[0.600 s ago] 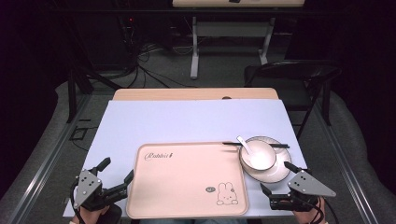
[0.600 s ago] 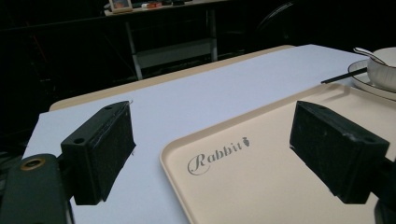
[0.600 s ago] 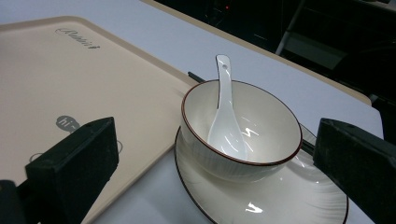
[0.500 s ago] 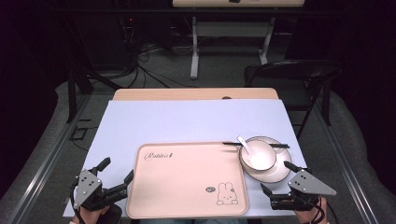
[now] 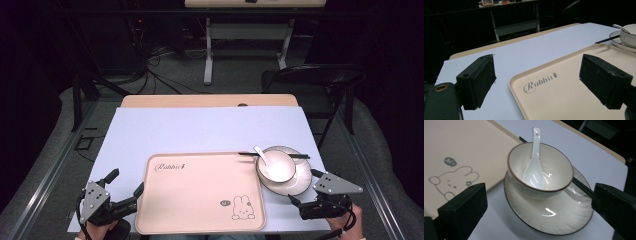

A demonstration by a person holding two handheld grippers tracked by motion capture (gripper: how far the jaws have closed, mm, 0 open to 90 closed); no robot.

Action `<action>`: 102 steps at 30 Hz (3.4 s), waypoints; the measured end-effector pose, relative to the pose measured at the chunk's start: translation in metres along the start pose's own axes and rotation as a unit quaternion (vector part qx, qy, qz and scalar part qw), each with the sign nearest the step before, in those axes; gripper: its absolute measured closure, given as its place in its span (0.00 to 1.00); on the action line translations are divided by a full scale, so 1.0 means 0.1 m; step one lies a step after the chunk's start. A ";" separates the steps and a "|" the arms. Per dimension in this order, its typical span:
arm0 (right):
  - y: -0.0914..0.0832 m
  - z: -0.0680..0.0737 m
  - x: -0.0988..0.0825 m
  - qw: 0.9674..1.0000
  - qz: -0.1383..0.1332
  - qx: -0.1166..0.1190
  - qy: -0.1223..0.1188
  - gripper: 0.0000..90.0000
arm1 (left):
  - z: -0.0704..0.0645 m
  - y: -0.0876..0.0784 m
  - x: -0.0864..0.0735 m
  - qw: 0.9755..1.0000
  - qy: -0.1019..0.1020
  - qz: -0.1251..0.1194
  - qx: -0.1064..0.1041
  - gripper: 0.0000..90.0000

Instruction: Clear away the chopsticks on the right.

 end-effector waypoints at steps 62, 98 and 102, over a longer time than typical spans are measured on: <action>1.02 -1.21 0.46 0.934 0.269 0.098 -0.215 0.70 | 0.00 0.01 0.00 1.000 0.000 0.004 0.000 0.15; 1.41 -1.00 0.26 0.878 0.336 0.129 -0.315 0.94 | 0.01 0.01 0.00 1.000 -0.004 0.003 0.000 0.15; 1.41 -1.02 0.25 0.879 0.333 0.132 -0.316 0.94 | 0.01 0.01 0.00 1.000 -0.004 0.003 0.000 0.15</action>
Point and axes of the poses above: each handheld gripper's, and its own axes: y roughly forward along the jaws, x roughly out of its top, z roughly to its left, the point moved 6 cm from there along y, roughly forward along the jaws, and after that the axes turned 12 degrees about z, right-handed, at the moved point
